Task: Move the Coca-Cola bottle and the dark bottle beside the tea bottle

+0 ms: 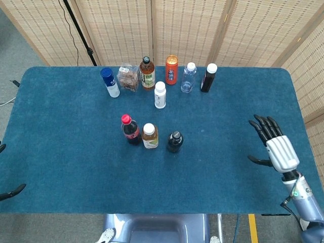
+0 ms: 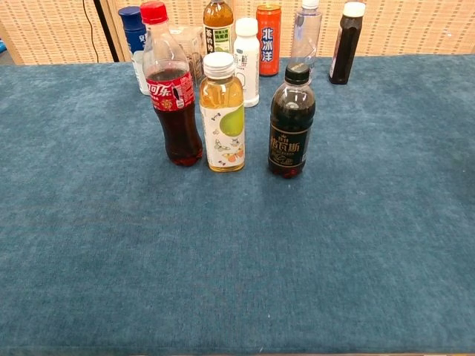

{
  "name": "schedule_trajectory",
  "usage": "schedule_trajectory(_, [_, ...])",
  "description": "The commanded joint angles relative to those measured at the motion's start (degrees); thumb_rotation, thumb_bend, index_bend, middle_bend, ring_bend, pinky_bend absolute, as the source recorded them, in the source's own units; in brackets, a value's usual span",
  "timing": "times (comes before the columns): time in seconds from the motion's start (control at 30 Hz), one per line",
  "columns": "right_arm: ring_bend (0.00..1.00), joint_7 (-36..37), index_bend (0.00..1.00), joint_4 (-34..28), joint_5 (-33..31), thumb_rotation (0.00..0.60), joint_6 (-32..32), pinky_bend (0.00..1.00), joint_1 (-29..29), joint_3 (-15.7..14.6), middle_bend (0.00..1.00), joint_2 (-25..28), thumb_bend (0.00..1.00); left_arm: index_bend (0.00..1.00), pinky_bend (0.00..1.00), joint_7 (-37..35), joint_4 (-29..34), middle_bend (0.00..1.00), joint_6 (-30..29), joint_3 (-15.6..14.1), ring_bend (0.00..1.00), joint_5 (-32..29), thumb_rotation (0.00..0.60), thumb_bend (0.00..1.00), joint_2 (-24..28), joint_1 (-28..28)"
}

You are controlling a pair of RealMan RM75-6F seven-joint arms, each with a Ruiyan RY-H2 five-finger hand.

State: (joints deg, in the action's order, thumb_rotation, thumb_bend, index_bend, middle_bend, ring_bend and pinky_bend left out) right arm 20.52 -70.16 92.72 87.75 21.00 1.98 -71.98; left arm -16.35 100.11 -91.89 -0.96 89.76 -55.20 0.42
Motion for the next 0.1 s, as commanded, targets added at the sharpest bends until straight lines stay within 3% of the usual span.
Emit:
schedule_trajectory(0.03, [0.0, -5.69, 0.0, 0.16, 2.18, 0.6, 6.21, 0.0, -6.48, -3.27, 0.0, 0.59, 0.0, 0.0, 0.0, -0.23, -2.53, 0.0, 0.71, -0.06, 0.0, -1.14, 0.6, 0.12, -1.18, 0.27])
schedule_trajectory(0.1, [0.0, -8.49, 0.0, -1.36, 2.54, 0.6, 5.93, 0.0, -6.95, -3.66, 0.0, 1.73, 0.0, 0.0, 0.0, -0.33, -3.42, 0.0, 0.78, 0.02, 0.0, -1.1, 0.6, 0.12, -1.41, 0.24])
